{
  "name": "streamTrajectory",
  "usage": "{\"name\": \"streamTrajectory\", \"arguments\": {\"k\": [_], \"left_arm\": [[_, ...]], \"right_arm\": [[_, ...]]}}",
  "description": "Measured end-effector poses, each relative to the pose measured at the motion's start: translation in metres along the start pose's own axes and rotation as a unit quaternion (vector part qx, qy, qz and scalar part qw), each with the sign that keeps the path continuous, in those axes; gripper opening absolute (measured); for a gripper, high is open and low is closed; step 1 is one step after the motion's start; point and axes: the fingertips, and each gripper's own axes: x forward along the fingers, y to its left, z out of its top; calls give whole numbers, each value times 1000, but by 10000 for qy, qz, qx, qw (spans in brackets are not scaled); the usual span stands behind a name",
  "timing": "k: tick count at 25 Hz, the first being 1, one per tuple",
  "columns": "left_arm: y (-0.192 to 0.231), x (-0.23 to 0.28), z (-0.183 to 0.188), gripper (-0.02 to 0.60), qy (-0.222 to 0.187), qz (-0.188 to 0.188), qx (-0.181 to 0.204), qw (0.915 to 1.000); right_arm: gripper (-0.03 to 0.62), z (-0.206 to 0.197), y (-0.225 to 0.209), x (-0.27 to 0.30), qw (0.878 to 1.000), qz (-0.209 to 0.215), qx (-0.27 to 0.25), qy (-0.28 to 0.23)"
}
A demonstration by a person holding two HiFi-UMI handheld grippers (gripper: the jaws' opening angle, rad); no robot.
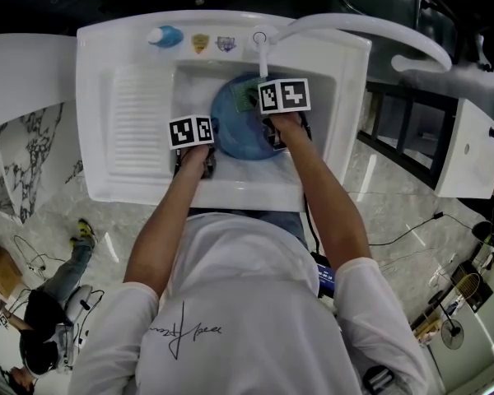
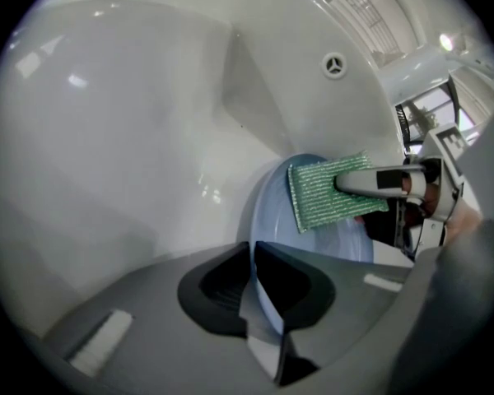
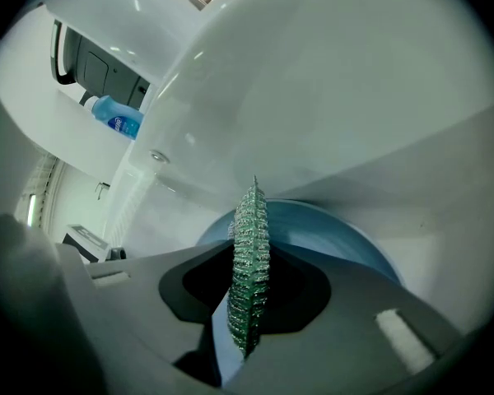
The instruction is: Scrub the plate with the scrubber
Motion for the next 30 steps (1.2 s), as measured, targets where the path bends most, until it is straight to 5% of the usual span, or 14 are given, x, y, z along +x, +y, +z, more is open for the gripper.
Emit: {"name": "streamTrajectory", "arguments": {"k": [30], "left_arm": [[2,1,1,75,2,-66,-142,9999]], "right_arm": [[58,5,-33,-28,9932,-753,651,-605]]}}
